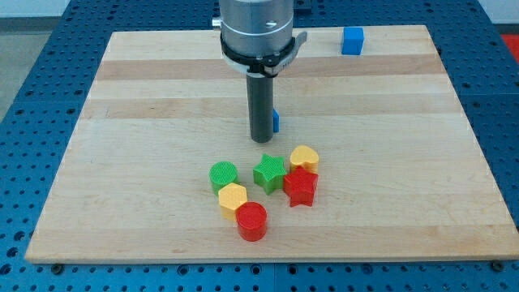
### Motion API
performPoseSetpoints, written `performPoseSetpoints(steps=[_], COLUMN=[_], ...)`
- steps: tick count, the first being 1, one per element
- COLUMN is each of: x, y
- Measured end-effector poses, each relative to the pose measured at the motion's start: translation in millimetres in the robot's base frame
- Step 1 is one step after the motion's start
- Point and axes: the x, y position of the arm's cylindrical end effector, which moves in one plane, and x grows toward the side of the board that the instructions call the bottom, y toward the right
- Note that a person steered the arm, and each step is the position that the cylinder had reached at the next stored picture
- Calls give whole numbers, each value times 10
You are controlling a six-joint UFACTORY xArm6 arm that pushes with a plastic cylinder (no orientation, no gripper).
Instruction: Place the blue triangle towards the bottom left of the blue cube
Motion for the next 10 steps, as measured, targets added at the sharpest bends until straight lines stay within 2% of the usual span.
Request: performPoseSetpoints(steps=[1, 3, 6, 8, 10], x=[-231, -989, -1577, -1652, -1652], y=[69, 109, 132, 232, 635])
